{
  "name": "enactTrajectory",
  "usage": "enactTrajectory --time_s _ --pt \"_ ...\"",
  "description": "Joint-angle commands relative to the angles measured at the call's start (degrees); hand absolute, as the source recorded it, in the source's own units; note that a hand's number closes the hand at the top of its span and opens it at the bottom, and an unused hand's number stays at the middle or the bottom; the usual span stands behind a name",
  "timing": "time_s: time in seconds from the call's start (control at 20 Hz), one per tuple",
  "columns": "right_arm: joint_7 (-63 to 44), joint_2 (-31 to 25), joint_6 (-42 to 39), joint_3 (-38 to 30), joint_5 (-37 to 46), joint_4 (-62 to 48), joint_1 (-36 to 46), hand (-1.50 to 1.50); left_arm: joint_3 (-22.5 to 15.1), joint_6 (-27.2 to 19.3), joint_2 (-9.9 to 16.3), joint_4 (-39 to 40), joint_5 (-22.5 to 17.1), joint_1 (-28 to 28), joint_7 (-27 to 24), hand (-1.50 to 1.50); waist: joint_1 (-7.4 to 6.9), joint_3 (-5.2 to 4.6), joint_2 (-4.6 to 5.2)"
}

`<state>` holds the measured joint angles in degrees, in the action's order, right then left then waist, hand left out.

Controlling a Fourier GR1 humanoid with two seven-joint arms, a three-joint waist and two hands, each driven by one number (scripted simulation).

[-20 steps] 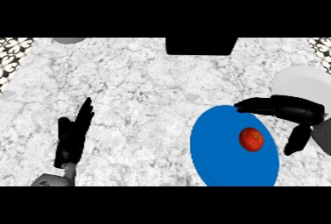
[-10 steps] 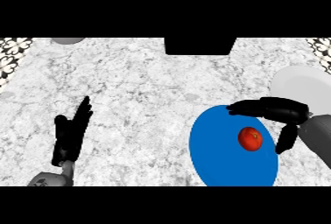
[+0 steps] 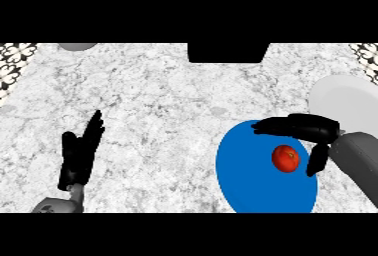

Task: Pick the tomato from the plate and place it in the plate

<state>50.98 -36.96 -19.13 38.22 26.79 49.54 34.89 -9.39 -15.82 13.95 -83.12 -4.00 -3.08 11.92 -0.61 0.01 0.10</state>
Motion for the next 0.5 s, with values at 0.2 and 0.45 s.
enactTrajectory --time_s 0.2,0.45 --pt "6.3 5.6 0.4 0.3 4.7 -7.5 -0.7 1.50 0.6 1.1 -1.2 -0.2 0.7 3.8 -3.9 0.00 -0.32 0.02 0.09" --pt "8.0 4.5 1.9 -1.3 6.0 -2.7 -1.7 1.50 1.7 0.5 -1.2 -0.3 2.1 -1.0 2.0 0.00 0.38 0.00 -0.07"
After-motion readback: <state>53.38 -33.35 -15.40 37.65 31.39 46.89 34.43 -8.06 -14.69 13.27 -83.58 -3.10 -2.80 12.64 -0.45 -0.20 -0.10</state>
